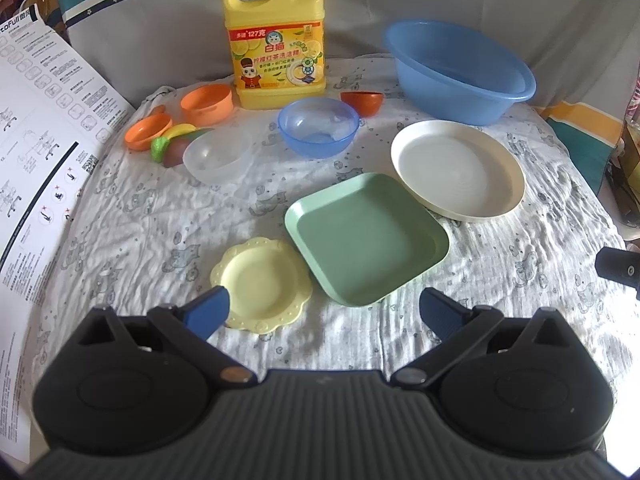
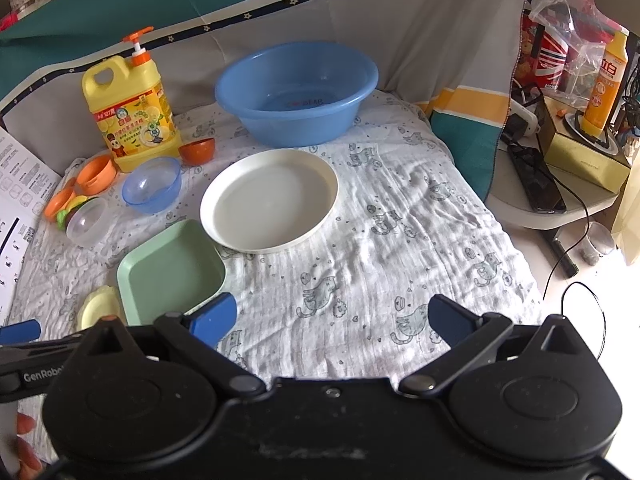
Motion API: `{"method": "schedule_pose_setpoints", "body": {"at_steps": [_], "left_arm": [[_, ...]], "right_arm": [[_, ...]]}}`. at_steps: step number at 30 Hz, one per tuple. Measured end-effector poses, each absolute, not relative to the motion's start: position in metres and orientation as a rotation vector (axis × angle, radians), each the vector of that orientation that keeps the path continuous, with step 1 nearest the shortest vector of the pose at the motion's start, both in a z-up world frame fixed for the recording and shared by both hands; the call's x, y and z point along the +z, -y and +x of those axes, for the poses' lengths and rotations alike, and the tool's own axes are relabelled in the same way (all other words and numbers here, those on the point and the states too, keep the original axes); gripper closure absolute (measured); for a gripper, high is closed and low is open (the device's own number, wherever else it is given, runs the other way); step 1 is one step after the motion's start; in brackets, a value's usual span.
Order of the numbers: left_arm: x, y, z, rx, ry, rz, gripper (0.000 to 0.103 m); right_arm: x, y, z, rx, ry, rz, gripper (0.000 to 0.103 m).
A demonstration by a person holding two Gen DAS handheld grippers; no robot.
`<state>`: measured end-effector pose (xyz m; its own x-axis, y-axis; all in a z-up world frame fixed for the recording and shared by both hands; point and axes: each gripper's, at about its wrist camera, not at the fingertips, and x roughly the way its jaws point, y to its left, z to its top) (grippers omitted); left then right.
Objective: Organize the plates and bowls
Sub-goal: 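Move the right gripper toward the white round plate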
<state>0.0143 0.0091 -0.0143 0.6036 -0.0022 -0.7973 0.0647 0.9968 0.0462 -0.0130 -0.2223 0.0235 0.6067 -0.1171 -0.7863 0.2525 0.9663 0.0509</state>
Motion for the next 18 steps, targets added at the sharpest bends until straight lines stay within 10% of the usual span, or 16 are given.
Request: {"method": "schedule_pose_setpoints", "body": {"at_steps": [18], "left_arm": [[-0.019,-0.006,0.031,-0.035,-0.937,0.068,0.0]], "right_arm": [[0.015,0.224,0.001,-0.213,-0.911,0.155,0.0]]}}
